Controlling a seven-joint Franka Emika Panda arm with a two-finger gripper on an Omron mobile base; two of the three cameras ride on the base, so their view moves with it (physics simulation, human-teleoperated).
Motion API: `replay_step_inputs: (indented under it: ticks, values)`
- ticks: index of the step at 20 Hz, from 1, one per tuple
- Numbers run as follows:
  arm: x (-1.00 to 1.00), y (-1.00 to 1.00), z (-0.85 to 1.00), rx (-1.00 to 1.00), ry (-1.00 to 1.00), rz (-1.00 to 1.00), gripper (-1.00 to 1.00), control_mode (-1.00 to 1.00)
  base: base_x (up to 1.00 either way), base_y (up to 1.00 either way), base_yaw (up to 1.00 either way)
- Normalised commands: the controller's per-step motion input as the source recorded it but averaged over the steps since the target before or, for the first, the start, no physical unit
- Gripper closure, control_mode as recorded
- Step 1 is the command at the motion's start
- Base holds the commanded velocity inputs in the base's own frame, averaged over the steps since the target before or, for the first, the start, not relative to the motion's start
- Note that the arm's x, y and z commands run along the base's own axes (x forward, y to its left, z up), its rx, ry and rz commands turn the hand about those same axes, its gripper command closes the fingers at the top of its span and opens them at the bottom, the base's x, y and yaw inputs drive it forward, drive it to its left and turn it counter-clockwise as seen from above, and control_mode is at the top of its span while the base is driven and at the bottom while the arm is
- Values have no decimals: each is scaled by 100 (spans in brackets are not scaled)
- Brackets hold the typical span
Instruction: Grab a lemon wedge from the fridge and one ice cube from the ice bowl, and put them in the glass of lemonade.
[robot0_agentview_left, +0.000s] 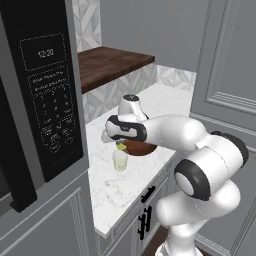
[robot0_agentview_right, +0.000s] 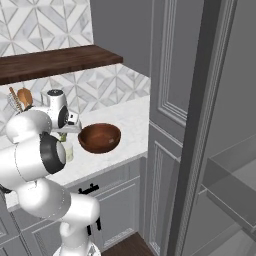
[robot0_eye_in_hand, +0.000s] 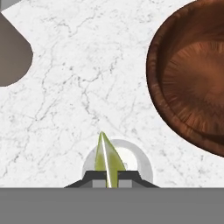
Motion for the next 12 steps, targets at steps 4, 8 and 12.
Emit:
replay_step_inputs:
  ticks: [4, 8, 12]
  values:
    - [0, 0, 0, 0, 0, 0, -100, -100, 0, 0, 0]
    - [0, 0, 0, 0, 0, 0, -100, -100, 0, 0, 0]
    - [0, 0, 0, 0, 0, 0, -100, -100, 0, 0, 0]
